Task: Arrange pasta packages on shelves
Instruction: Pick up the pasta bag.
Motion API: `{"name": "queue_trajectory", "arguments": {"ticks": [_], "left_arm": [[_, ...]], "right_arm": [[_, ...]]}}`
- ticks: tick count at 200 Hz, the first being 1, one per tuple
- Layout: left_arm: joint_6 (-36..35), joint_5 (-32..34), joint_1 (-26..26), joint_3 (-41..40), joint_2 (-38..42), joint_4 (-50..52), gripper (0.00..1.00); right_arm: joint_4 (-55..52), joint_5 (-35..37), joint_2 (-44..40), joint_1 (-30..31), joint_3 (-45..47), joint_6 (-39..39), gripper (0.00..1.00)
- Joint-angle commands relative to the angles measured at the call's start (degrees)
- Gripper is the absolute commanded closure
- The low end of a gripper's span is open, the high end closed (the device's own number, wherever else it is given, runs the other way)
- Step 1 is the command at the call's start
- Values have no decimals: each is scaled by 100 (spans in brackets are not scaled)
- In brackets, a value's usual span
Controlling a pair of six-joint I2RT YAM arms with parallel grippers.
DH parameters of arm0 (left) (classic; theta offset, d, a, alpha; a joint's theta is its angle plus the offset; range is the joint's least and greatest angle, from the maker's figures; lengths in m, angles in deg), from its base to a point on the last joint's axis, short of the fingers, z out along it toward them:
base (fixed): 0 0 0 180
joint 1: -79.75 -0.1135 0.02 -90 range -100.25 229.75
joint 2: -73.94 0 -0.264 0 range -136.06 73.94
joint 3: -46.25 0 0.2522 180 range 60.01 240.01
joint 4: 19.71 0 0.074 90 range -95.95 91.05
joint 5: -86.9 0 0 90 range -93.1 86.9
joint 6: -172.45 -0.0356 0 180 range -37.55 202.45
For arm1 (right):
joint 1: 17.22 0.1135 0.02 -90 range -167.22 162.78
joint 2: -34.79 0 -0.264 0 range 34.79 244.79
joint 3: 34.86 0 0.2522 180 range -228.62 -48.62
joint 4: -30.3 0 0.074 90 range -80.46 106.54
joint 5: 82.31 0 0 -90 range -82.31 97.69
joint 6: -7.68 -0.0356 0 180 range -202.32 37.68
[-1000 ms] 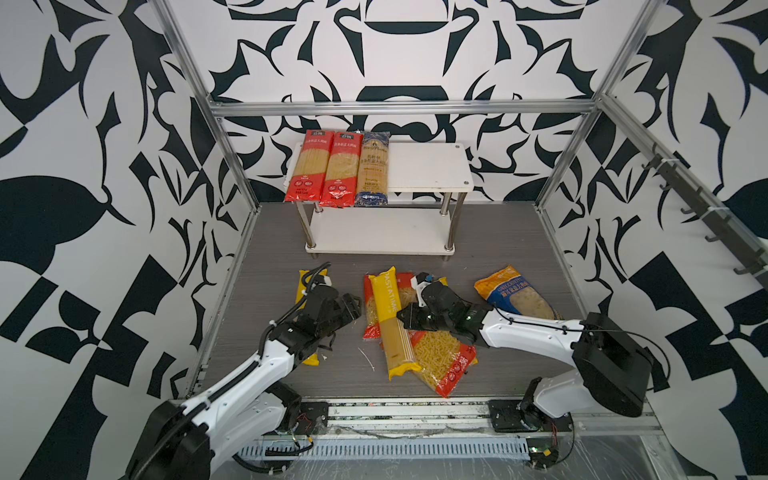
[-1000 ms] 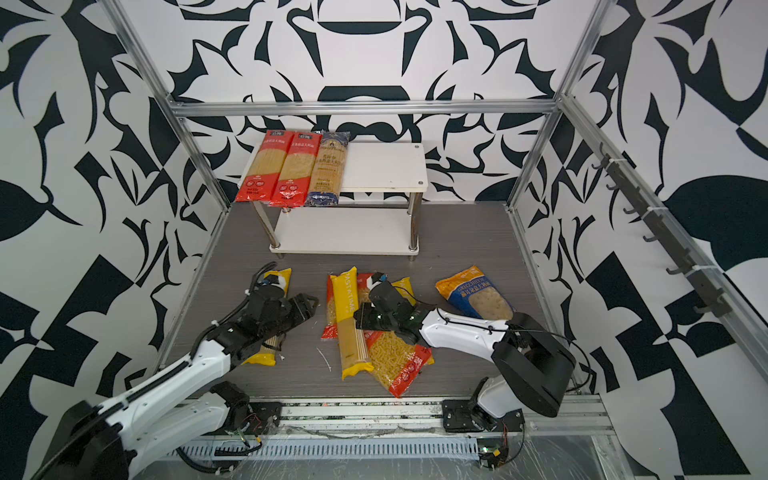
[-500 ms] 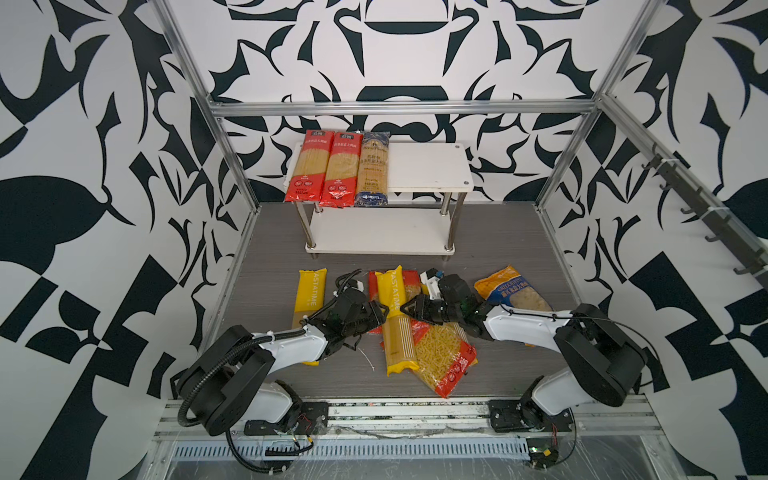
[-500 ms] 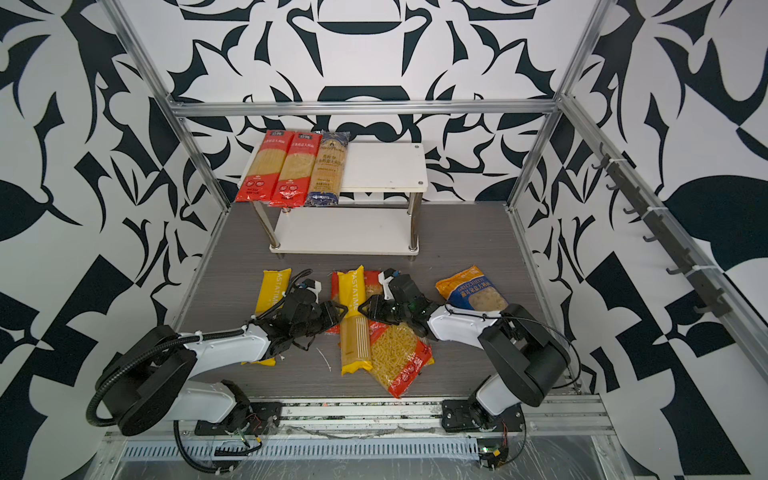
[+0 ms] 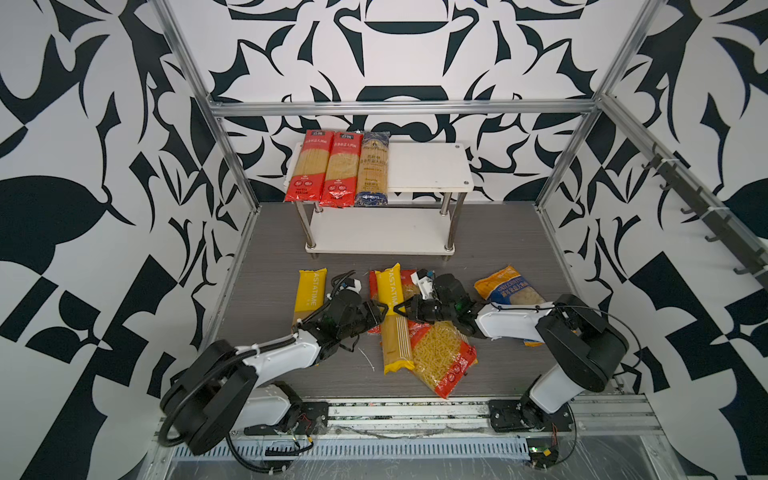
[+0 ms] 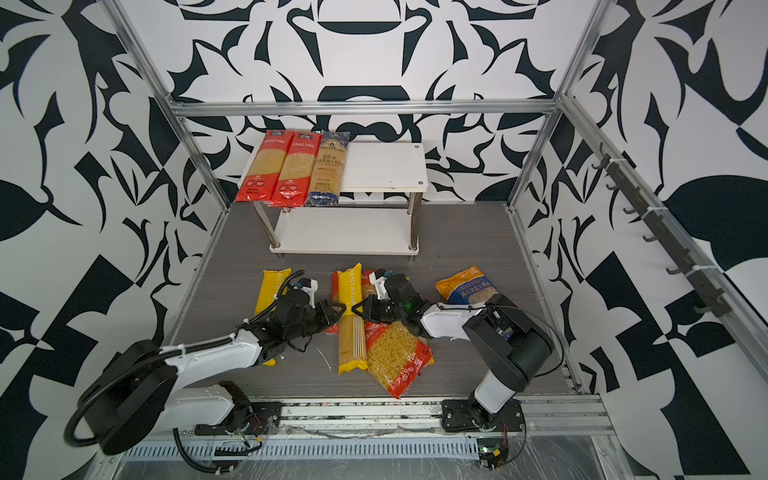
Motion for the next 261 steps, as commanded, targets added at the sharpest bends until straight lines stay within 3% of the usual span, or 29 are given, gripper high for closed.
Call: {"name": "queue_trajectory", "arguments": {"ticks": [1,40,78,161,237,261], "left_arm": [[-227,-41,-160,-14,787,828,46],[-740,-416,-572,327,1970,1536,32],[-1026,-1044,-674,753,2256,1301,23],[-747,-2247,-612,1541,1154,-347,20],[-655,-2565,-546,2182,550,-708,26],[-712,-2626,-548,2449,364,-610,29]], "right_arm": [[630,-62,-657,-23,46,258,100],[817,-210,-1403,-33,96,524,100],[1096,-709,-2022,-128,41,488,100],[1567,-1403,-2751,-436,-304,-3,100],[3994,-1928,-2278,-914,-404,-1829,100],[4179,-1989,-2177,-955,-514,-1998,100]]}}
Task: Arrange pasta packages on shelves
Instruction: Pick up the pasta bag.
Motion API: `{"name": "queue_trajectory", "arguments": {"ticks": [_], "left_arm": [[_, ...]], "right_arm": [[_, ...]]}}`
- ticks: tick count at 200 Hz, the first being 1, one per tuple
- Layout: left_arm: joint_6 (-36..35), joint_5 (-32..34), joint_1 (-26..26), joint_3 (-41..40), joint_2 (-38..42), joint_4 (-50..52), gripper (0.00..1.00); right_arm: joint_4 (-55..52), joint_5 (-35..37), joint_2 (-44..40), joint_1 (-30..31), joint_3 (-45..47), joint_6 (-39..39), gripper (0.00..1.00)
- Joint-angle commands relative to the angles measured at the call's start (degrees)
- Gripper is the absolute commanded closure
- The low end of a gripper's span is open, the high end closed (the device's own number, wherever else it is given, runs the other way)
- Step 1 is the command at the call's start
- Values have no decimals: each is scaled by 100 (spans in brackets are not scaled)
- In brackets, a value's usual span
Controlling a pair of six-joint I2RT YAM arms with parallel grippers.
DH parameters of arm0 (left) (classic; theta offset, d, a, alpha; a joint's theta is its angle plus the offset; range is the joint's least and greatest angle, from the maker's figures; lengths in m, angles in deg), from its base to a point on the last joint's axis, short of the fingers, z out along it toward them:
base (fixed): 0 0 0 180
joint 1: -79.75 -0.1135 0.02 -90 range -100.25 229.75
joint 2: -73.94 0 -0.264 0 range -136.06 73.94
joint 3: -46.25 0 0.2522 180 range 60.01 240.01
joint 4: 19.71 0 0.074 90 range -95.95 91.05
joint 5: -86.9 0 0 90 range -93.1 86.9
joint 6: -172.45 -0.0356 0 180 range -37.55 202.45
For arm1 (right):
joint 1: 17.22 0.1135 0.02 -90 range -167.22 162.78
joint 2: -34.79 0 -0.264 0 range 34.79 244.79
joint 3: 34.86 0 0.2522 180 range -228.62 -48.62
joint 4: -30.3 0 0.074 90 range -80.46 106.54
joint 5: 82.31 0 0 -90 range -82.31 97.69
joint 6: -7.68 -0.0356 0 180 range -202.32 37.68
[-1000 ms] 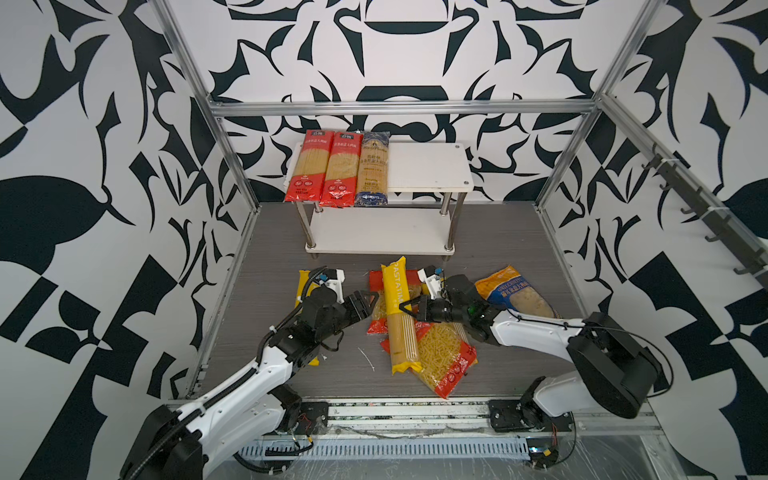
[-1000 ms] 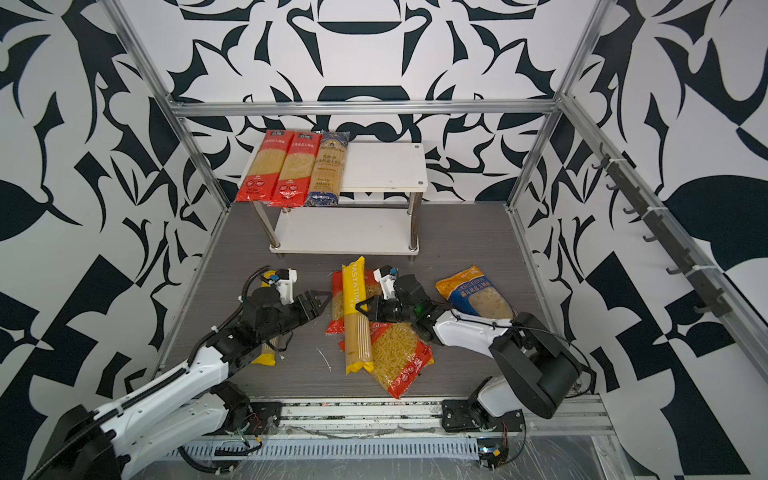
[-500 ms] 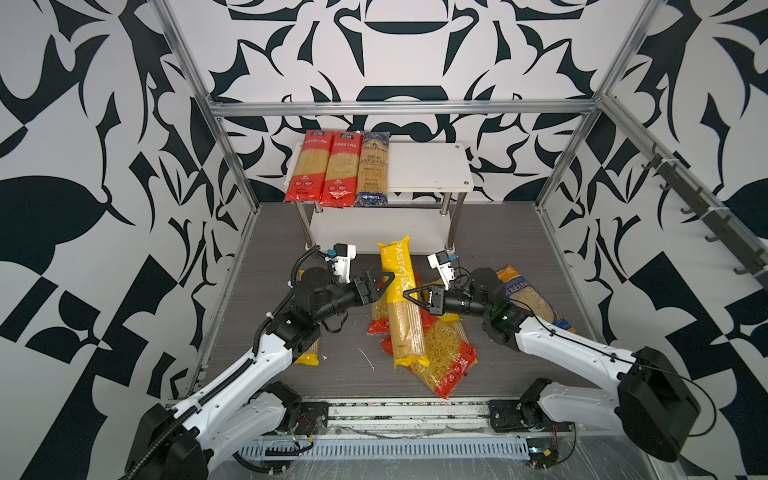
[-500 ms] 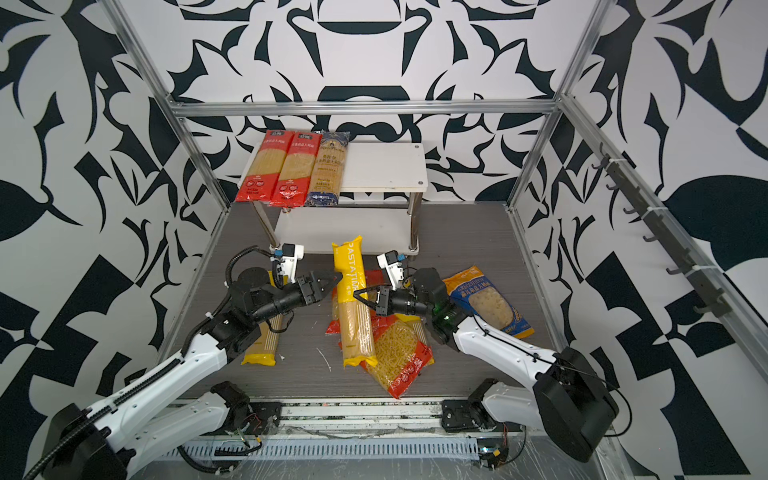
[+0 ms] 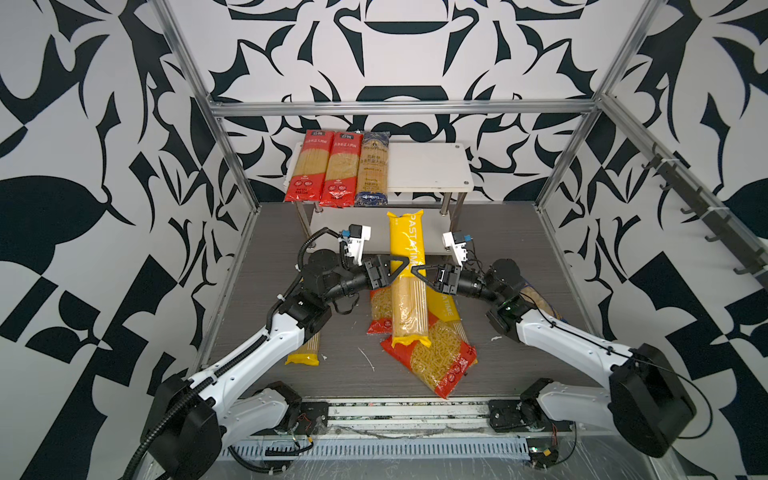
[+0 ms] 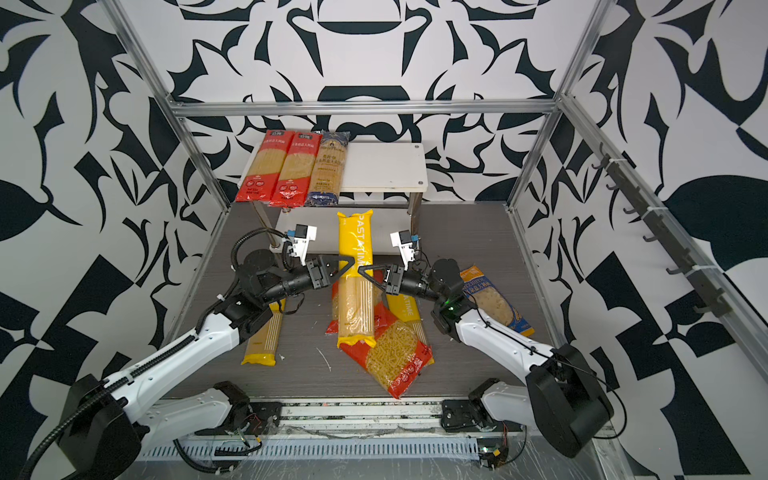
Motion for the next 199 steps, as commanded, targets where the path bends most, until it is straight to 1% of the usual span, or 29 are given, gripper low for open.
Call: {"name": "queue_trajectory", "arguments": {"ticks": [1,20,34,45,56,70,79,98,114,142,153,174,199], "left_arm": [[-24,-184,21,346,-133,-134,29],[-120,-231,16,552,-260,-41,32],[-120,-253,16,682,-324,-24,39],[-137,-240,16,777,-351,9,46],[-179,-198,16,873,-352,82,53],[-238,-164,20,1016,-352,179,58],[-260,-149,16,1108,-367,233,61],[-254,-145,15,1269,-425,259,72],[-226,-99,23,1408,-465,248,76],[-231,59,7,1744,-436,295,79],[-321,174,7,1954,-414,519,79],[-518,370,-40,2284,-404,832,79],[-497,442,-231,2545,-472,929,79]], "right_arm": [[1731,-213,-132,-44,-554,-553,100],[1652,-221,-130,-49,-590,-527,100],[1603,-199,-137,-48,-581,-506,100],[1405,-162,-172,-49,-564,-390,92],[1110,-84,-245,-47,-525,-189,87],[601,57,-388,-51,-468,172,81],[258,156,-485,-48,-435,387,75],[-13,325,-584,-48,-358,580,62],[-79,439,-658,-52,-247,665,54],[-308,593,-870,-53,65,992,46],[-482,646,-960,-51,181,1154,45],[-283,628,-1051,-43,416,1081,42],[-223,626,-1153,51,556,1080,39]]}}
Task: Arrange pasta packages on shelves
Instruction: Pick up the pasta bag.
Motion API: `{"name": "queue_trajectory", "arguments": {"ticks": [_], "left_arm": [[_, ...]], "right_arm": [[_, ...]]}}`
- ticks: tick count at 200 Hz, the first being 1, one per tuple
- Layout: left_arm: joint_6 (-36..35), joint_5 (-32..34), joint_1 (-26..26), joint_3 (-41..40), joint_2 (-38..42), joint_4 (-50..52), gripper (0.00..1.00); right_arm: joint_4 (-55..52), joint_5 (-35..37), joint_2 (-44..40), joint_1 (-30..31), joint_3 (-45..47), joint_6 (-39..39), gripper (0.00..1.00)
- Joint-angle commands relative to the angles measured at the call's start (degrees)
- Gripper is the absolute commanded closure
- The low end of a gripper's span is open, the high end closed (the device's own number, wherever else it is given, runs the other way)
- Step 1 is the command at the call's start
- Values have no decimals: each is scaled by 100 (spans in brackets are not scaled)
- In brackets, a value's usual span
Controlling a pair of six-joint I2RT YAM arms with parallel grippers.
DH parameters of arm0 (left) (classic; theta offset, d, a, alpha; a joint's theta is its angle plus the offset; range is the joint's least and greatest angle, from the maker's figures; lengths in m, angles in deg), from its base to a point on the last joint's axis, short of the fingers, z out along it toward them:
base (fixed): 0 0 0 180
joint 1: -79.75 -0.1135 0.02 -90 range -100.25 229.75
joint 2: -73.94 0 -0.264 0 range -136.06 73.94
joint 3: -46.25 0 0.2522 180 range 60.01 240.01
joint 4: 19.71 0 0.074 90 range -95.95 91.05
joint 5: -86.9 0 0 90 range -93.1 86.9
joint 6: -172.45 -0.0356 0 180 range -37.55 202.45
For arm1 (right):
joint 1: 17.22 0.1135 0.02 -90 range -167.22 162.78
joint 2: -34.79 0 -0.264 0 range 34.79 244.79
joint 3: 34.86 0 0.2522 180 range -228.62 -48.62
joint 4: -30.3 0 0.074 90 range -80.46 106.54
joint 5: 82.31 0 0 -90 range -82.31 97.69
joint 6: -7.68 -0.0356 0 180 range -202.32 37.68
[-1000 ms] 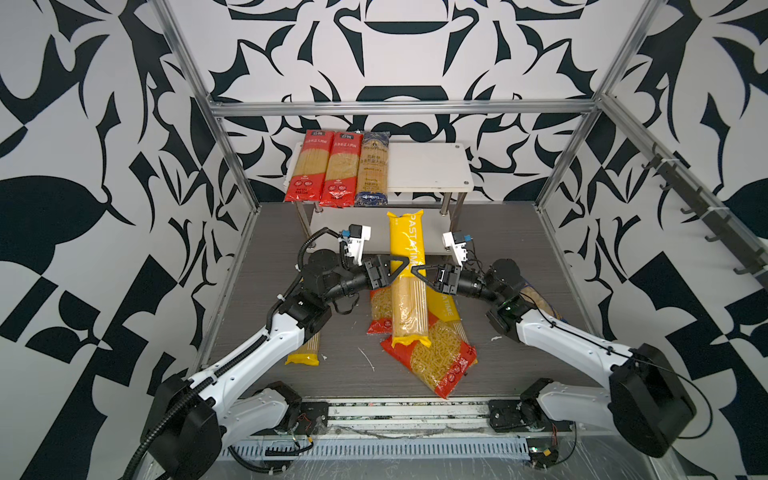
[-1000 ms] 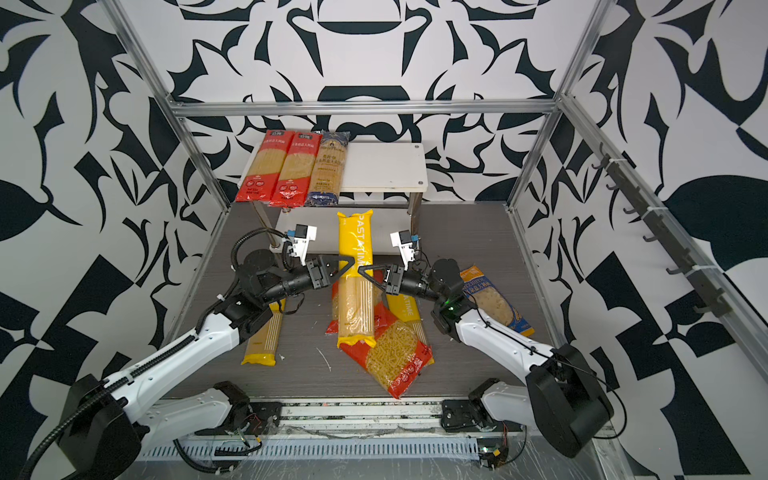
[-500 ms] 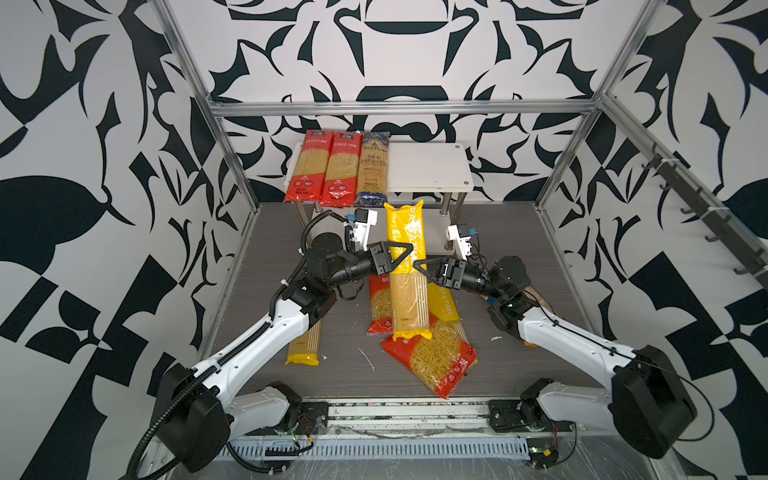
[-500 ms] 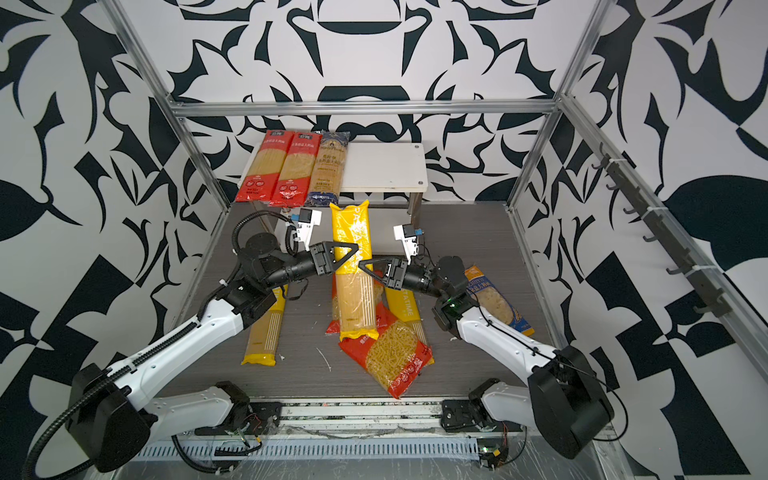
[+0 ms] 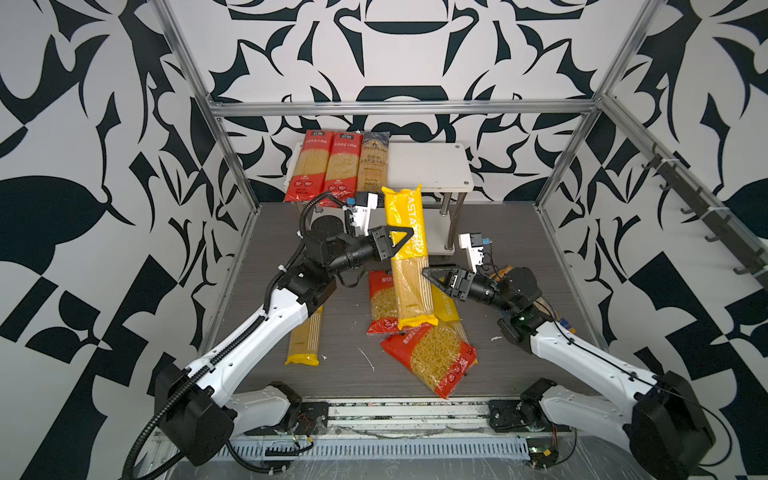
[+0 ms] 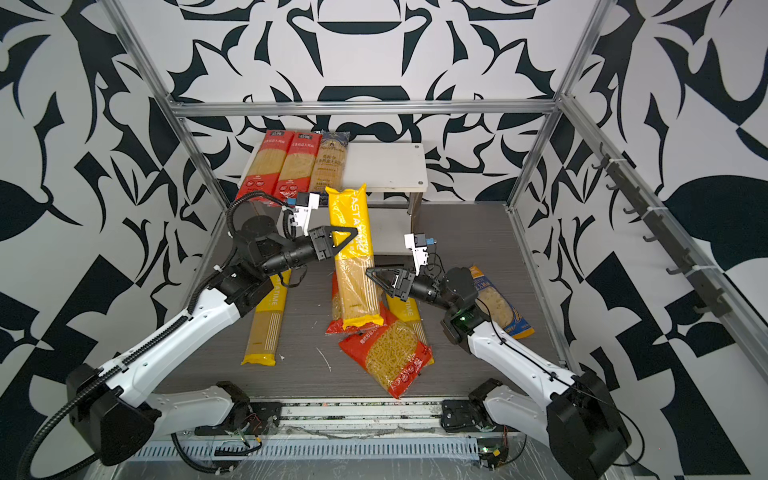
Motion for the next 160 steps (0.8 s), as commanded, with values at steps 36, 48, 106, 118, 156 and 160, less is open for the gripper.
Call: {"name": "queue_trajectory", "arguments": {"ticks": [36,48,106,118,156,160], "left_arm": [[53,268,-298,834,-125,-391,78],[120,283,-349,920,-211,-402,78],[250,368,-495,1377,-665,-273,77],[259,363,-514,1483,-722,-212,74],[251,295,-543,1781,-894,5,54],[238,296,-549,1811,-897,37,52]], "right_arm": [[169,142,-268,204,95,271,40],[194,172,-243,237,65,277,41],[1020,223,192,255,-203,-208,52],[1017,334,235,261,-249,-250,63],[1066,710,353,260,-516,-486,90],[1061,740,368,258,-560,-516,92]]}}
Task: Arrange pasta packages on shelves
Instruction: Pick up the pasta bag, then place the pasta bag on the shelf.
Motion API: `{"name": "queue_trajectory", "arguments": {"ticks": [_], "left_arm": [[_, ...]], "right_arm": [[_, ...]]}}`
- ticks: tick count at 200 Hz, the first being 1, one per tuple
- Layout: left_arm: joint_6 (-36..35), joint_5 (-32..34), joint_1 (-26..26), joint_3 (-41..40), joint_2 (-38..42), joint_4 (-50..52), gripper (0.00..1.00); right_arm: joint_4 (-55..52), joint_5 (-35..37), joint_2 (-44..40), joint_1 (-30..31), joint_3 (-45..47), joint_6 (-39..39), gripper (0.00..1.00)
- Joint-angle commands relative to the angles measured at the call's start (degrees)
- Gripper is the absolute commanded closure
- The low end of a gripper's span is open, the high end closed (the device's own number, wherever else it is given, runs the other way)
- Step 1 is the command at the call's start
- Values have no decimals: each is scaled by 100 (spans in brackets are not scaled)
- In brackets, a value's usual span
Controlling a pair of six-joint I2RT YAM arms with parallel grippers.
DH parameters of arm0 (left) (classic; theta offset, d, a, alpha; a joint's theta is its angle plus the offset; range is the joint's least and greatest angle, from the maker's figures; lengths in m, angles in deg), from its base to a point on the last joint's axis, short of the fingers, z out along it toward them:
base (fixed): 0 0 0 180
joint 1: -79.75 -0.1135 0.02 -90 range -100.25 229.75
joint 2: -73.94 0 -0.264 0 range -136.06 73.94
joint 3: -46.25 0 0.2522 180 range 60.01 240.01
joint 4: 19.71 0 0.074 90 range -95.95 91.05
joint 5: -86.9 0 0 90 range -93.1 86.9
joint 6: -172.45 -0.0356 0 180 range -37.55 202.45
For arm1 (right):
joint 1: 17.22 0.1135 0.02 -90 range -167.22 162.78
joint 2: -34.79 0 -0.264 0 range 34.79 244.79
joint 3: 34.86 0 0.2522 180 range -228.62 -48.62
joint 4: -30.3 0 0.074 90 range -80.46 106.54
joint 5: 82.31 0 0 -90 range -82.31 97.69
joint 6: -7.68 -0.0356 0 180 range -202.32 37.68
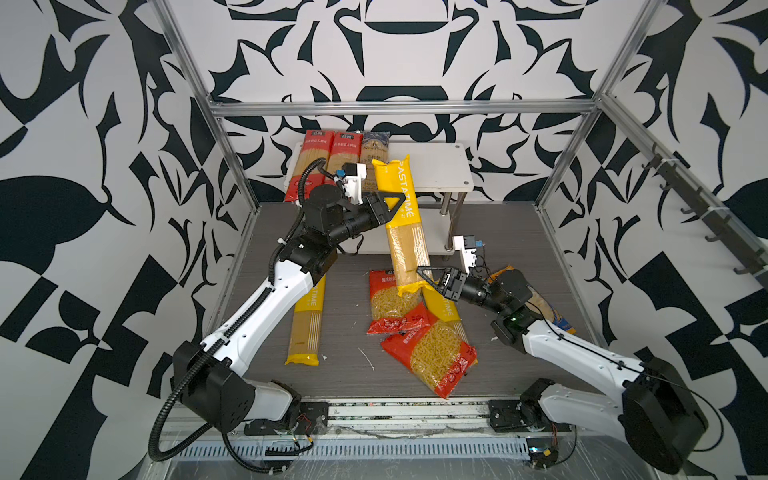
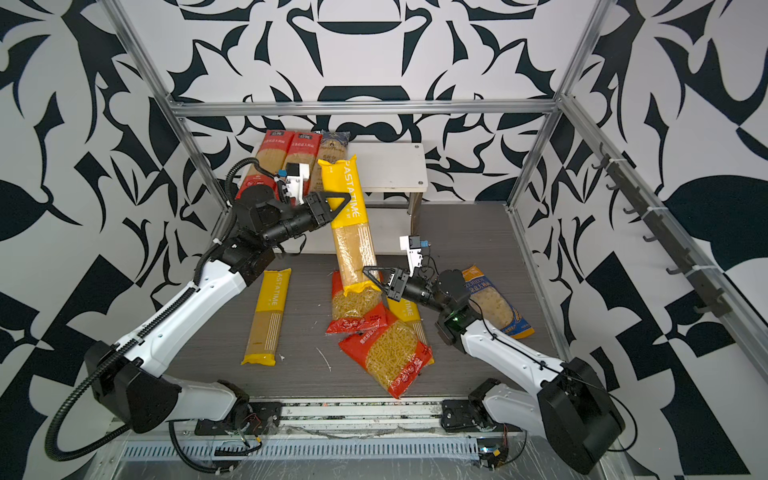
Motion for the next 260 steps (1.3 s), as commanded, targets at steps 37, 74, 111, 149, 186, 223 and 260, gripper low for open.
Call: {"name": "queue_trajectory", "arguments": {"ticks": [37,74,111,149,186,223,260], "left_arm": [[-272,109,-147,733,181,95,34],[-962,1154,-205,922,606,1411,24],[-1202,1725,-271,591,1233,1869,20],[-1271,2058,-280,-70,1905,1990,20],[-1211,2505,-280,-1028,2693,2060,20],[-1122,2757,-280,-1647,3176,2249,20],[-1104,2836,-280,-1846,3384,2326,20]], "right_arm": [[602,534,229,-116,-1079,-587,100],[451,738,637,-350,-1933,-1182,100],[-323,995,940,-379,-2858,-1330,100],[-1533,1209,1238,-413,-3739,-1248,100],[-2415,1402,1609,-464,-4570,-1281,100],[-2795,1491,2008,-478,-5268,-1242,100],[-2990,1222,2369,-585,-5672,-1145,100]]}}
